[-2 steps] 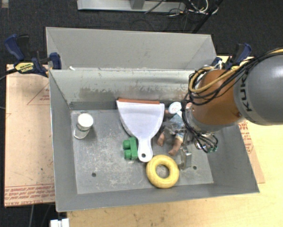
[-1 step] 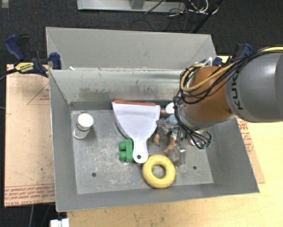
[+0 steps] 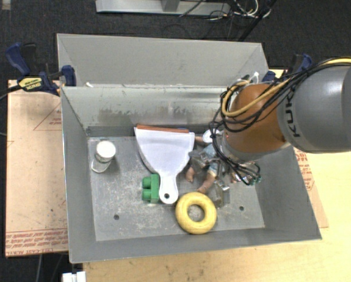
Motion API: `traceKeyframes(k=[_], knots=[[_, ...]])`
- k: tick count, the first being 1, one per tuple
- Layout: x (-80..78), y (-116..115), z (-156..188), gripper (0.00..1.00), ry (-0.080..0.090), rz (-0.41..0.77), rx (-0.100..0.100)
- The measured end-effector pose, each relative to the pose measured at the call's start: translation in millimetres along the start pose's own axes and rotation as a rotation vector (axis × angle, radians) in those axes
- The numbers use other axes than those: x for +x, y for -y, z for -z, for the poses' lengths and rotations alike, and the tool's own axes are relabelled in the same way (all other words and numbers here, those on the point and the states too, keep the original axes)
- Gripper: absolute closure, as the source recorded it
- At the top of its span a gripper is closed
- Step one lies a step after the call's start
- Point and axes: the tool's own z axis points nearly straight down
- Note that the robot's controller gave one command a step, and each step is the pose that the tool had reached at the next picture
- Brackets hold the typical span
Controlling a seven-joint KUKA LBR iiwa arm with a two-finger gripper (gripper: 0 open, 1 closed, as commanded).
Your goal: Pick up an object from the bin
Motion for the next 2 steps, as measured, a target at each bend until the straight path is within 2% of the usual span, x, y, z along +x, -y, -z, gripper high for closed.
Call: traceKeyframes(k=[1, 2], knots=[[-2.5, -9.2, -0.5, 0.0, 0.002, 0.112, 0.004], [3.8, -19.8, 0.3, 0.0, 0.008, 0.23, 0.005]])
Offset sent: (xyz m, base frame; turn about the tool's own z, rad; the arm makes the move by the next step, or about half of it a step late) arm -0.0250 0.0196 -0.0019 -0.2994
